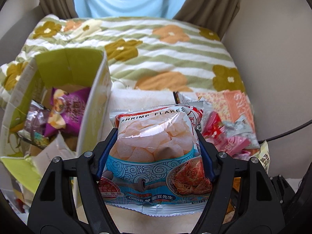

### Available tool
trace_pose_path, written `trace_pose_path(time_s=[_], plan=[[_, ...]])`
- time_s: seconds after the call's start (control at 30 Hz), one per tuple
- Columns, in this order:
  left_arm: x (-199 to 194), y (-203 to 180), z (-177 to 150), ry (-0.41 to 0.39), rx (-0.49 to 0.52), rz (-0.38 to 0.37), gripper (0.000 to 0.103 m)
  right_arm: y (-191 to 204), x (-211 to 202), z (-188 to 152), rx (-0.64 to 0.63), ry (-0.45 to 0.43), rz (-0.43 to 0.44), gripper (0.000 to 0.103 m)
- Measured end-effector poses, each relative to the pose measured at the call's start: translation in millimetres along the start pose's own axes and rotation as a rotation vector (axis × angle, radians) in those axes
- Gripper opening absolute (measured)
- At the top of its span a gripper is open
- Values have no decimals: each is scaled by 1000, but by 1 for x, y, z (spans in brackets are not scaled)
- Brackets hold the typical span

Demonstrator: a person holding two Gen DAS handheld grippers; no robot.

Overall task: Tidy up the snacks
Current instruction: 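Carry both bags over the cardboard box and open both tools to drop them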

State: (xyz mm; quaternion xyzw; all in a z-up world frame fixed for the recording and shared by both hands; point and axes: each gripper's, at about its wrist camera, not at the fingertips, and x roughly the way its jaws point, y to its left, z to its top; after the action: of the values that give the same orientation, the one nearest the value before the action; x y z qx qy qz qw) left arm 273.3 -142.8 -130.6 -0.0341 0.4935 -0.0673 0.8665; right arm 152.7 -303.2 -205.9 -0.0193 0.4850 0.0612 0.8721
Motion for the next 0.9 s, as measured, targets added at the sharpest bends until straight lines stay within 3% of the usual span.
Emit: trace_pose_path(time_s=[0.3, 0.47, 0.73, 0.9], plan=[[-69, 37, 13, -144, -35, 28, 71, 22, -42, 54, -76, -116, 118, 61], [-87, 82, 28, -185, -70, 25, 71, 54, -47, 89, -92, -142, 188, 61], [-81, 186, 64, -176, -101, 46, 71, 137, -34, 169, -105, -167, 238, 61], [-60, 250, 91, -142, -102, 53, 71, 189, -8, 208, -91, -143, 226, 61]])
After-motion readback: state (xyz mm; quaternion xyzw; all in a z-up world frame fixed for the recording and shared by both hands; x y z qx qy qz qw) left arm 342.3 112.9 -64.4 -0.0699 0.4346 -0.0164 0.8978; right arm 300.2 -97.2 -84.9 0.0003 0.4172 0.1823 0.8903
